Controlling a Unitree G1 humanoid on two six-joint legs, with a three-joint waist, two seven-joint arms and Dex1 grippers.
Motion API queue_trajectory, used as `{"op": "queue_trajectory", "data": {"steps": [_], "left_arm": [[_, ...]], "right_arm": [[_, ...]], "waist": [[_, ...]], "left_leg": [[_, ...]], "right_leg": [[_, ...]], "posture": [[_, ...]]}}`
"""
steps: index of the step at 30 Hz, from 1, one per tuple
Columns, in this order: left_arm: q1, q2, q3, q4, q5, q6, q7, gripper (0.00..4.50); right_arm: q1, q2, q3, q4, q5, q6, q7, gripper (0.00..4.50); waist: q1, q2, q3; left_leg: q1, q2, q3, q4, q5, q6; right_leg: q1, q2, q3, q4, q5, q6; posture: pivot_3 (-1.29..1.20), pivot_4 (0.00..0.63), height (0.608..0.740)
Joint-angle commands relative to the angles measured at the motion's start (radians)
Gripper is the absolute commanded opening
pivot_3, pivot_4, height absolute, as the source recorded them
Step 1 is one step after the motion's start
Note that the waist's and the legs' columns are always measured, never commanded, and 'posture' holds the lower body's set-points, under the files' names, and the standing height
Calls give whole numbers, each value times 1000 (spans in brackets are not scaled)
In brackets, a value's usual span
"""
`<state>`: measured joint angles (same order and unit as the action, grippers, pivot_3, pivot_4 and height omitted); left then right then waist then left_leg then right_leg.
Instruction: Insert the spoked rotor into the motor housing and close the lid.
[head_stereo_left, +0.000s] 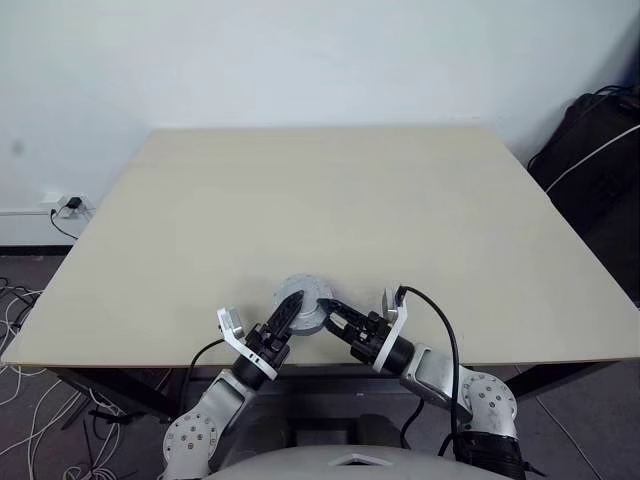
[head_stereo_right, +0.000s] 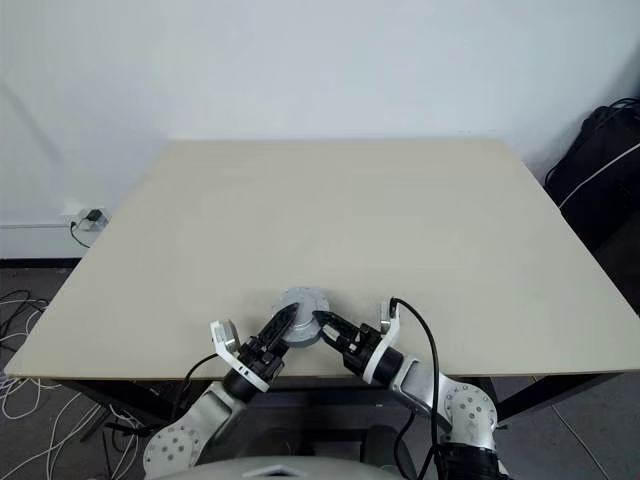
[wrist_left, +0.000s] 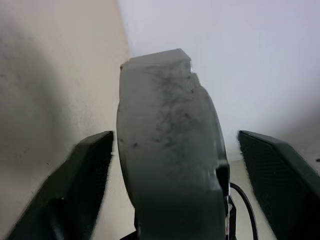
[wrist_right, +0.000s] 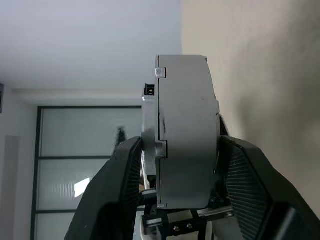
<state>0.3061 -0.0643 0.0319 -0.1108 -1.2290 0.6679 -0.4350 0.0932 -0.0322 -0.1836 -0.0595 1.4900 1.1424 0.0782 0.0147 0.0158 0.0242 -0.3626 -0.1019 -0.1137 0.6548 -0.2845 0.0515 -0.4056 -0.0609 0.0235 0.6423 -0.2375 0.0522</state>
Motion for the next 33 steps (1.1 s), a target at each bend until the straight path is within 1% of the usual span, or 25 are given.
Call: {"op": "queue_trajectory", "data": {"steps": [1, 2, 3, 4, 6, 9, 12, 14, 16, 17, 18, 19, 20, 24, 27, 29, 31, 33], "left_arm": [[-21, -75, -6, -4, -23, -4, 1, 2987], [-21, -75, -7, -4, -23, -4, 1, 2589], [-21, -75, -9, -3, -24, -5, 1, 2299], [-21, -73, -10, -3, -26, -6, 1, 2152], [-22, -72, -13, -2, -28, -9, 2, 2152], [-23, -70, -15, -1, -28, -13, 4, 2152], [-24, -68, -16, 0, -27, -17, 6, 2152], [-26, -68, -15, -3, -22, -25, 8, 2152], [-30, -70, -10, -6, -17, -39, 12, 2136], [-33, -72, -6, -7, -15, -47, 14, 2136], [-39, -72, -2, -6, -5, -59, 21, 2136], [-48, -74, 3, -3, 10, -75, 33, 2136], [-60, -75, 10, 3, 21, -88, 46, 2136], [-115, -68, 32, 21, 43, -123, 81, 2136], [-196, -65, 63, 68, 83, -160, 144, 2135], [-263, -71, 93, 122, 98, -180, 193, 2135], [-340, -78, 124, 182, 105, -195, 223, 2135], [-412, -81, 148, 239, 117, -209, 239, 2135]], "right_arm": [[-21, 4, 12, -65, 68, -8, 12, 2146], [-21, 2, 13, -65, 70, -9, 10, 2146], [-21, 1, 15, -65, 72, -10, 9, 2146], [-20, -1, 16, -65, 74, -12, 8, 2146], [-18, 1, 17, -77, 41, -39, 3, 2146], [-13, -14, 35, -108, -21, -68, 39, 2146], [-8, -19, 47, -124, -50, -89, 59, 2146], [-5, -22, 49, -127, -57, -97, 71, 2850], [-3, -29, 49, -130, -57, -100, 78, 3366], [-1, -34, 49, -130, -55, -102, 80, 3809], [1, -40, 48, -134, -53, -104, 82, 4011], [5, -46, 46, -140, -53, -108, 85, 4374], [10, -53, 43, -148, -55, -112, 91, 4485], [26, -90, 53, -191, -92, -135, 126, 4500], [36, -115, 82, -263, -203, -206, 173, 4500], [50, -120, 110, -303, -312, -293, 216, 4500], [69, -135, 162, -339, -457, -401, 266, 4500], [89, -154, 231, -366, -640, -553, 316, 4500]], "waist": [[0, 0, 0], [0, 0, 0], [0, 0, 0], [0, 0, 0], [0, 0, 0], [1, 0, 0], [1, 0, 0], [1, 0, 0], [1, 0, 0], [1, 0, 0], [1, -1, 0], [1, -1, 0], [2, -1, 0], [8, -1, 0], [10, -2, 1], [14, -2, 1], [15, -3, 0], [17, -4, 0]], "left_leg": [[0, 0, 0, 0, 0, 0], [0, 0, 0, 0, 0, 0], [0, 0, 0, 0, 0, 0], [0, 0, 0, 0, 0, 0], [0, 0, 0, 0, 0, 0], [0, 0, 0, 0, 0, 0], [0, 0, 0, 1, 0, 0], [0, 0, 0, 1, 0, 0], [0, 0, 0, 2, 0, 0], [0, 0, 0, 2, 0, 0], [0, 0, 0, 2, 0, 0], [0, 0, 0, 2, 0, 0], [0, 0, 0, 2, 0, 0], [0, 0, 0, 3, 0, 0], [0, 0, 0, 4, 0, 0], [0, 0, 0, 6, 0, 0], [0, 0, 0, 7, 0, 0], [0, -1, 0, 7, 0, 0]], "right_leg": [[0, 0, 0, 0, 0, 0], [0, 0, 0, 0, 0, 0], [0, 0, 0, 0, 0, 0], [0, 0, 0, 0, 0, 0], [0, 0, 0, 0, 0, 0], [0, 0, 0, 0, 0, 0], [0, 0, 0, 0, 0, 1], [0, 0, 0, 0, 0, 1], [1, 0, 0, 0, 0, 1], [1, 0, 0, 0, 0, 2], [1, 0, 0, 0, 0, 2], [1, 0, 0, 0, 0, 2], [1, 0, 0, 0, 0, 2], [2, 0, 0, 0, 1, 2], [2, 0, -1, 0, 0, 4], [3, 1, -1, 0, -1, 8], [3, 1, -1, 0, -1, 9], [3, 1, -2, 0, 0, 10]], "posture": [[0, 0, 740], [0, 0, 740], [0, 0, 740], [0, 0, 740], [0, 0, 740], [0, 0, 740], [0, 0, 740], [0, 0, 740], [0, 0, 740], [0, 0, 740], [0, 0, 740], [0, 0, 740], [0, 0, 740], [0, 0, 740], [0, 0, 740], [0, 0, 740], [0, 0, 740], [0, 0, 740]]}}
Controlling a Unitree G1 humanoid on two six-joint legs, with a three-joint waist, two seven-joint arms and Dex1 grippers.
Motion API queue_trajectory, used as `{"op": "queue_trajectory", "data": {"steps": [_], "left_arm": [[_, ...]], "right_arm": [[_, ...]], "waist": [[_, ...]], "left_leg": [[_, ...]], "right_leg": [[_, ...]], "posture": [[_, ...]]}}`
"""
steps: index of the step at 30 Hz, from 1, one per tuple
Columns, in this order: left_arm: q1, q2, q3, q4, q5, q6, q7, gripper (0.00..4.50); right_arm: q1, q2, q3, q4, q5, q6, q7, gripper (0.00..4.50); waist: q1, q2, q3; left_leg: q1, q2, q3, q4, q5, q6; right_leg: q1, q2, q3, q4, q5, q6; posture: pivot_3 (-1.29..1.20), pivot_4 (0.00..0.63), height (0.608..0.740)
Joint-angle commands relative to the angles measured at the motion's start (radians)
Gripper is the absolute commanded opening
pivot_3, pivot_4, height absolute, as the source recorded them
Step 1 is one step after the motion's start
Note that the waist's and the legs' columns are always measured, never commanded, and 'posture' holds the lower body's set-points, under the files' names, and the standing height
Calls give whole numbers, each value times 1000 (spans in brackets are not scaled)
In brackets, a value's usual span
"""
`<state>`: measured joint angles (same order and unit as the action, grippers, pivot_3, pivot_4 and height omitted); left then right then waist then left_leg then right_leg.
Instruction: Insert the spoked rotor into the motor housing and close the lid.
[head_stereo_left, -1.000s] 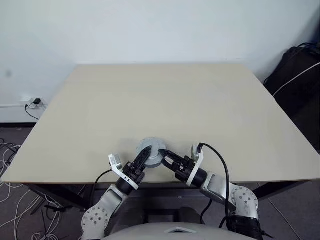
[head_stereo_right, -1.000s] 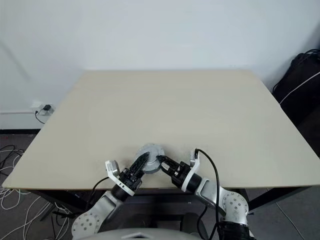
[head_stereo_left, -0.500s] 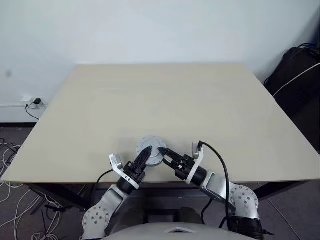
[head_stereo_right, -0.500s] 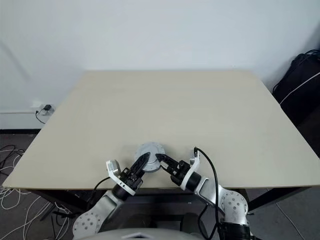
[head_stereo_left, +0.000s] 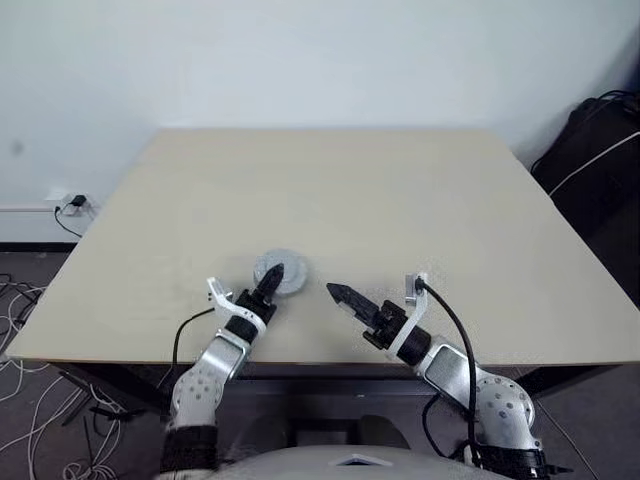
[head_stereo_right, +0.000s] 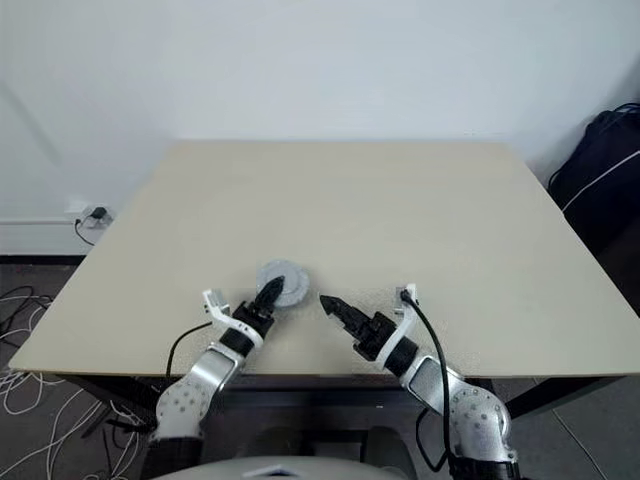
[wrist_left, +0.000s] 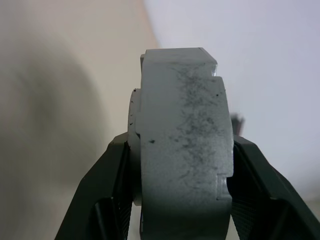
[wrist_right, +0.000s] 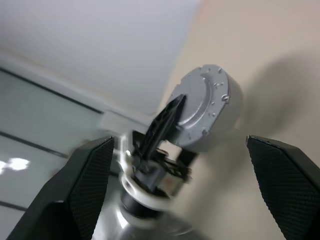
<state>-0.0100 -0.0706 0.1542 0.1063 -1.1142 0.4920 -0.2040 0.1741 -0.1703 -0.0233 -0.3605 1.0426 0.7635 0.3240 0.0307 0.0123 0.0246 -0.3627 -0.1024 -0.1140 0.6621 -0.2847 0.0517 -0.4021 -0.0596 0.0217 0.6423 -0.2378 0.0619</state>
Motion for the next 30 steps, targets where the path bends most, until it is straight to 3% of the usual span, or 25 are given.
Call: {"op": "queue_trajectory", "data": {"steps": [1, 5, 12, 20, 27, 30], "left_arm": [[-134, -76, 40, 56, 4, -39, 11, 2135], [-277, -78, 98, 217, 35, -91, 42, 2135], [-509, -62, 220, 525, 102, -165, 51, 2135], [-721, -20, 317, 842, 211, -287, 39, 2135], [-794, -2, 372, 983, 274, -318, 61, 2135], [-780, -1, 378, 988, 301, -297, 89, 3118]], "right_arm": [[18, -27, 103, -68, -276, -245, 88, 4500], [47, -51, 209, -14, -579, -514, 105, 4500], [57, -14, 232, 122, -850, -780, 14, 4500], [48, 1, 234, 173, -888, -805, 16, 4500], [42, 11, 222, 183, -895, -794, 16, 4500], [42, 17, 219, 184, -896, -785, 16, 4500]], "waist": [[1, -1, 0], [6, -5, 1], [7, -13, 2], [5, -15, 4], [3, -15, 4], [0, -15, 4]], "left_leg": [[0, 0, 0, 0, 0, 0], [0, -1, 0, 1, 3, -5], [0, -2, 0, 2, 3, -5], [0, -2, 0, 1, 4, -7], [0, -2, 0, 0, 4, -6], [0, -2, 0, 0, 4, -6]], "right_leg": [[0, 0, 0, 0, 0, 0], [0, 0, 0, 0, 4, -4], [0, 1, 0, 0, 4, -4], [-2, 2, 1, 2, 5, -5], [-2, 5, 2, 2, 5, -5], [-2, 5, 2, 2, 6, -5]], "posture": [[0, 0, 740], [0, 0, 740], [0, 0, 740], [0, 0, 740], [0, 0, 740], [0, 0, 740]]}}
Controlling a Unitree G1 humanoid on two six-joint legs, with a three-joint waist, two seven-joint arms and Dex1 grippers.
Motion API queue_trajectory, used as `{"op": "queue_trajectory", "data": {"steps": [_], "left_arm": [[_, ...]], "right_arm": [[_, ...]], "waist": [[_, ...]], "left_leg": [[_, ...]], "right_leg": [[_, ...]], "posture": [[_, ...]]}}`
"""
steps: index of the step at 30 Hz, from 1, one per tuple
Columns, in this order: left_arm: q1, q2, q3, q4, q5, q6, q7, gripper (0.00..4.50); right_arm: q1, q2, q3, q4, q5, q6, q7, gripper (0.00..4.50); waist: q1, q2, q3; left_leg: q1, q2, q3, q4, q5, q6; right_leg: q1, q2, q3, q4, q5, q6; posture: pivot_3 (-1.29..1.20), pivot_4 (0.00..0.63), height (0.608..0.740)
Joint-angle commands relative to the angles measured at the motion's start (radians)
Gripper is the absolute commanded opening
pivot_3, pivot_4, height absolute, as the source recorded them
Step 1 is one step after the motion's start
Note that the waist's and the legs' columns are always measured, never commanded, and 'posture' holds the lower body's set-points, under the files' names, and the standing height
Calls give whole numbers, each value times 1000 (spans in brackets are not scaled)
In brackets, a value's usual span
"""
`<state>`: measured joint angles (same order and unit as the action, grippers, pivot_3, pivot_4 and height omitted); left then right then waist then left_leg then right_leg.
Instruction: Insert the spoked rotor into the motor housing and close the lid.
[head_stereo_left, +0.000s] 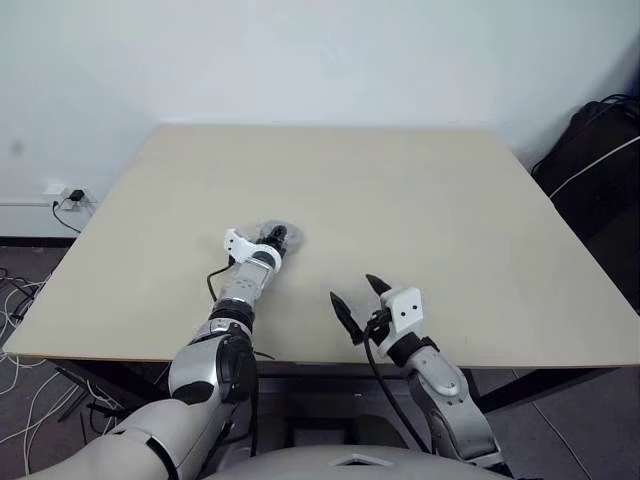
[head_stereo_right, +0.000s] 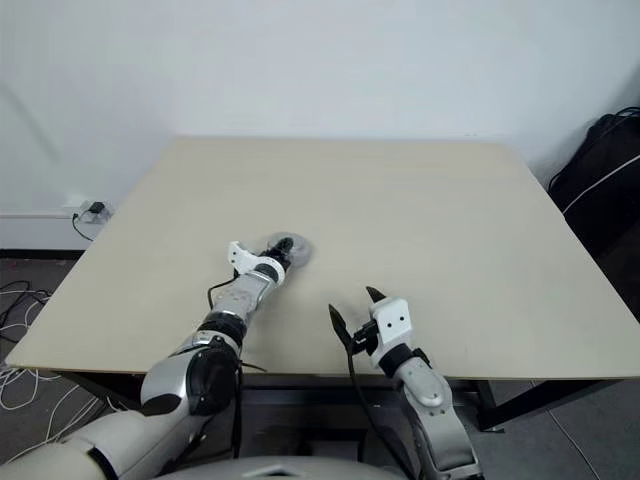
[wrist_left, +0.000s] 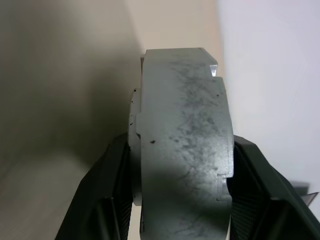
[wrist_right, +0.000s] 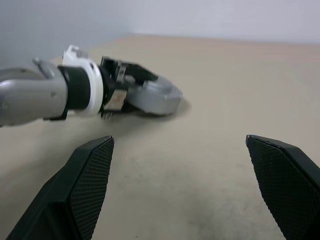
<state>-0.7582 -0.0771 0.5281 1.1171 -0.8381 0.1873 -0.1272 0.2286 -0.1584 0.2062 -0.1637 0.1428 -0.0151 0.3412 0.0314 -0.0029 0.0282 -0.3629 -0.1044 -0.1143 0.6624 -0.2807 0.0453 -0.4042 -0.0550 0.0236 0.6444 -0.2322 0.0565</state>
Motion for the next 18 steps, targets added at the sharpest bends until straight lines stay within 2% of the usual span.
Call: {"op": "queue_trajectory", "data": {"steps": [1, 4, 8, 11, 15, 18], "left_arm": [[-25, 6, 7, -26, 32, 15, 24, 3436], [21, 4, -6, -72, 58, 70, 63, 4429], [163, -25, -54, -270, 86, 211, 120, 4475], [350, -43, -104, -508, 91, 378, 193, 4475], [539, -49, -153, -756, 82, 542, 250, 4475], [650, -37, -204, -908, 102, 594, 250, 4475]], "right_arm": [[-13, 7, -12, -13, 9, 5, 1, 4500], [-15, 12, -9, -11, 19, 30, 11, 4500], [-13, 20, -9, -9, 20, 44, 13, 4500], [-10, 25, -11, -10, 33, 73, 19, 4500], [-9, 22, -10, -15, 63, 128, 41, 4500], [-11, 28, -22, -13, 102, 170, 53, 4500]], "waist": [[-1, 0, 0], [-4, 1, -3], [-17, 3, -9], [-23, 6, -17], [-28, 8, -24], [-40, 9, -25]], "left_leg": [[0, 0, 0, 0, 0, 0], [2, 0, 0, 0, 0, 0], [6, 1, 0, 0, 0, 0], [8, 1, 1, -1, -1, 1], [20, 2, 1, -3, -10, 1], [27, 5, 1, -4, -13, 0]], "right_leg": [[0, 0, 0, 0, 0, 0], [2, -1, 0, 0, 0, 0], [6, -1, 1, 0, 0, 0], [7, -2, 2, 0, 0, 0], [17, -1, 5, 0, -3, -2], [25, 0, 4, 0, -12, 3]], "posture": [[0, 0, 740], [0, 0, 740], [0, 0, 740], [0, 0, 740], [0, 0, 740], [0, 0, 740]]}}
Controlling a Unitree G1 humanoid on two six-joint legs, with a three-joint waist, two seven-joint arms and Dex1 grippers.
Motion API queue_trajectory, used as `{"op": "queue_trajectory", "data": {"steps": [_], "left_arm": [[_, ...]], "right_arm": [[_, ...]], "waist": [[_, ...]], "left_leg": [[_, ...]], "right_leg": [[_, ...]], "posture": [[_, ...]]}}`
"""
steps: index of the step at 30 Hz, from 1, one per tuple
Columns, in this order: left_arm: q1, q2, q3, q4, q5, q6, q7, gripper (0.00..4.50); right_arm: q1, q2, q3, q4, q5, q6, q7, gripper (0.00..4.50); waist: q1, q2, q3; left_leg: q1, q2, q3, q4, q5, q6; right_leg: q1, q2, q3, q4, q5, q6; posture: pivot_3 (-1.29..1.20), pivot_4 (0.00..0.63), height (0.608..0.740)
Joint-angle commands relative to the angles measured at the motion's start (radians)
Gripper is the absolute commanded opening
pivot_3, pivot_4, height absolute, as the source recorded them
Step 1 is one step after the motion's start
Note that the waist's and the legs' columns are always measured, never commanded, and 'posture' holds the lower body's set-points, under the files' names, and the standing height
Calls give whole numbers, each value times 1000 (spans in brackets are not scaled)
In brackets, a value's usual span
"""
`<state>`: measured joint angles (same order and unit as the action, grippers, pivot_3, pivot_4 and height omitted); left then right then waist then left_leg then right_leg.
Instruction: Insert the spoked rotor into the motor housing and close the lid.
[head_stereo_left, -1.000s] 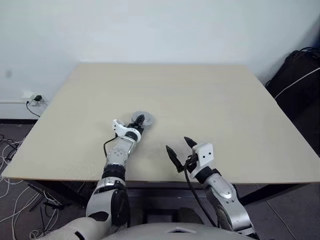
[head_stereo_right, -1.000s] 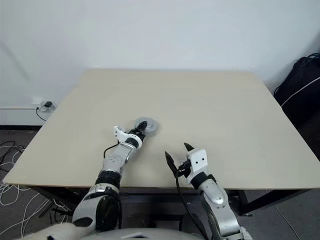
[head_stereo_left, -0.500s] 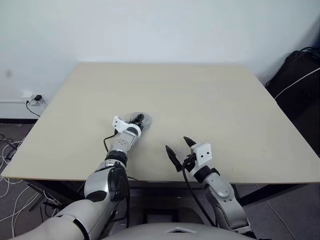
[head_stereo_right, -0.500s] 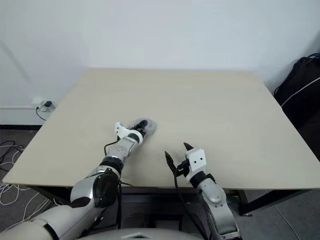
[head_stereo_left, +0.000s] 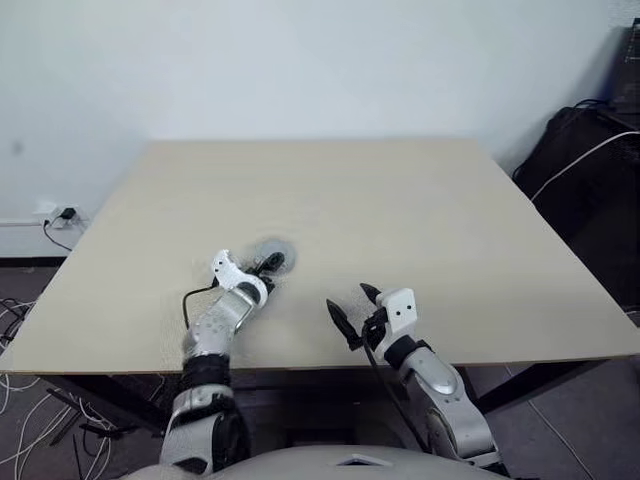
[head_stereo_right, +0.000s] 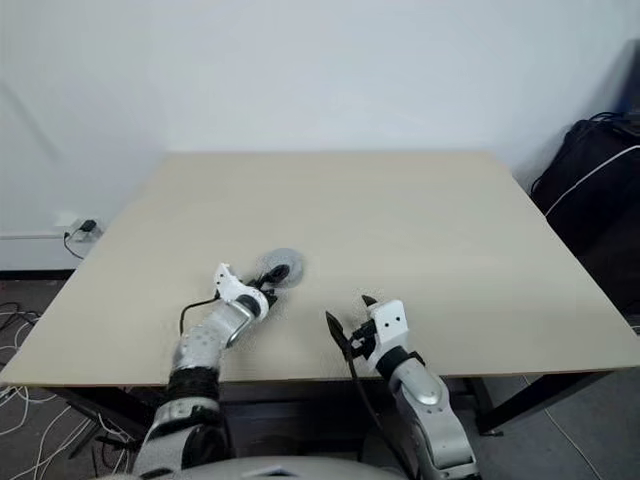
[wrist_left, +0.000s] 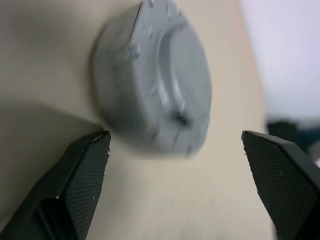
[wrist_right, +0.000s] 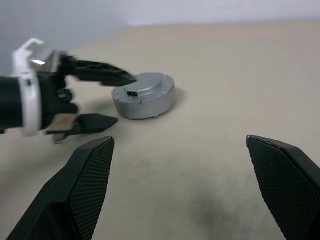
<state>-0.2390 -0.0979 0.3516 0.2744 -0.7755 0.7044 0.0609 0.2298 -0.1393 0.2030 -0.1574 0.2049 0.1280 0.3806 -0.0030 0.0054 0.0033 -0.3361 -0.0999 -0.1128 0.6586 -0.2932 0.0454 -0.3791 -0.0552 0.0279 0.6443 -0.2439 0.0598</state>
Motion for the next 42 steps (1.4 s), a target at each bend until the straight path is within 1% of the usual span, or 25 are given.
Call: {"op": "queue_trajectory", "data": {"steps": [1, 2, 4, 6, 8, 10, 13, 17, 21, 24, 27, 29, 31, 34, 37, 38, 42], "left_arm": [[168, -2, -69, -118, 72, 55, 44, 4475], [193, 8, -98, -154, 95, 37, 32, 4475], [274, 83, -257, -254, 259, -96, -21, 4475], [333, 126, -366, -299, 414, -271, -45, 4475], [362, 132, -409, -294, 530, -432, -15, 4475], [377, 117, -412, -276, 589, -528, 15, 4475], [390, 147, -456, -232, 708, -698, 0, 4475], [407, 145, -456, -174, 720, -890, -68, 4475], [424, 149, -456, -134, 730, -977, -113, 4475], [443, 150, -462, -135, 751, -975, -120, 4475], [453, 139, -462, -142, 761, -965, -111, 4475], [454, 133, -460, -147, 759, -950, -115, 4475], [457, 126, -458, -162, 724, -879, -142, 4475], [444, 118, -447, -159, 722, -877, -138, 4475], [398, 127, -422, -113, 770, -934, -88, 4475], [390, 130, -418, -99, 779, -980, -85, 4475], [381, 113, -396, -67, 783, -1054, -59, 4475]], "right_arm": [[-14, 13, -25, -18, 45, 36, 8, 4500], [-15, 15, -30, -17, 47, 41, 4, 4500], [-18, 27, -45, -10, 39, 39, -22, 4500], [-23, 42, -62, 4, 8, 11, -65, 4500], [-27, 55, -72, 21, -36, -27, -115, 4500], [-25, 66, -72, 38, -75, -62, -153, 4500], [-15, 71, -67, 54, -113, -112, -175, 4500], [1, 82, -92, 87, -178, -219, -248, 4500], [29, 88, -106, 105, -213, -298, -297, 4500], [53, 92, -114, 113, -224, -334, -321, 4500], [68, 97, -119, 128, -230, -366, -335, 4500], [68, 104, -120, 136, -226, -375, -335, 4500], [62, 107, -119, 144, -222, -380, -330, 4500], [54, 107, -119, 151, -223, -383, -328, 4500], [47, 106, -123, 159, -224, -390, -328, 4500], [44, 106, -123, 162, -224, -392, -328, 4500], [39, 106, -127, 175, -217, -398, -323, 4500]], "waist": [[-8, 0, 0], [-11, 1, 0], [-10, 2, 0], [-8, 2, 0], [-4, 3, 0], [9, 3, 2], [33, 3, 5], [45, 5, 7], [45, 5, 7], [44, 6, 7], [43, 6, 7], [43, 6, 8], [42, 6, 8], [40, 5, 9], [42, 4, 10], [42, 5, 10], [41, 5, 9]], "left_leg": [[3, 1, 0, -1, 0, -1], [6, 2, 0, -1, -1, -1], [10, 4, 1, -3, -3, -2], [11, 5, 1, -4, -3, -4], [10, 5, 1, -6, -3, -6], [8, 6, 1, -7, -3, -6], [3, 6, 0, -7, -2, -7], [1, 5, 0, -7, -3, -6], [-3, 4, 0, -6, -4, -4], [-7, 4, 0, -6, -3, -5], [-7, 5, 0, -6, -3, -5], [-7, 5, 0, -6, -3, -5], [-7, 5, 0, -5, -3, -4], [-7, 5, 0, -4, -1, -1], [-7, 5, 0, -3, -1, 0], [-7, 5, 0, -3, 0, 0], [-7, 5, 0, -4, 0, 0]], "right_leg": [[3, 0, 0, 0, -1, -1], [5, 1, 0, 0, -1, -2], [8, 2, 0, 0, -3, -3], [8, 2, 0, 0, -4, -5], [5, 3, 0, 0, -5, -7], [2, 4, 0, 0, -5, -7], [-2, 4, 0, 0, -5, -7], [-3, 3, -1, -1, -5, -7], [-7, 2, -2, -1, -5, -7], [-11, 3, -2, 0, -4, -9], [-11, 3, -2, 0, -5, -7], [-11, 3, -2, 0, -5, -7], [-10, 3, -2, 1, -5, -6], [-10, 3, -2, 1, -5, -6], [-10, 3, -2, 1, -4, -6], [-10, 4, -3, 1, -4, -6], [-10, 4, -2, 1, -4, -6]], "posture": [[0, 0, 740], [0, 0, 740], [0, 0, 740], [0, 0, 740], [0, 0, 740], [0, 0, 740], [0, 0, 740], [0, 0, 740], [0, 0, 740], [0, 0, 740], [0, 0, 740], [0, 0, 740], [0, 0, 740], [0, 0, 740], [0, 0, 740], [0, 0, 740], [0, 0, 740]]}}
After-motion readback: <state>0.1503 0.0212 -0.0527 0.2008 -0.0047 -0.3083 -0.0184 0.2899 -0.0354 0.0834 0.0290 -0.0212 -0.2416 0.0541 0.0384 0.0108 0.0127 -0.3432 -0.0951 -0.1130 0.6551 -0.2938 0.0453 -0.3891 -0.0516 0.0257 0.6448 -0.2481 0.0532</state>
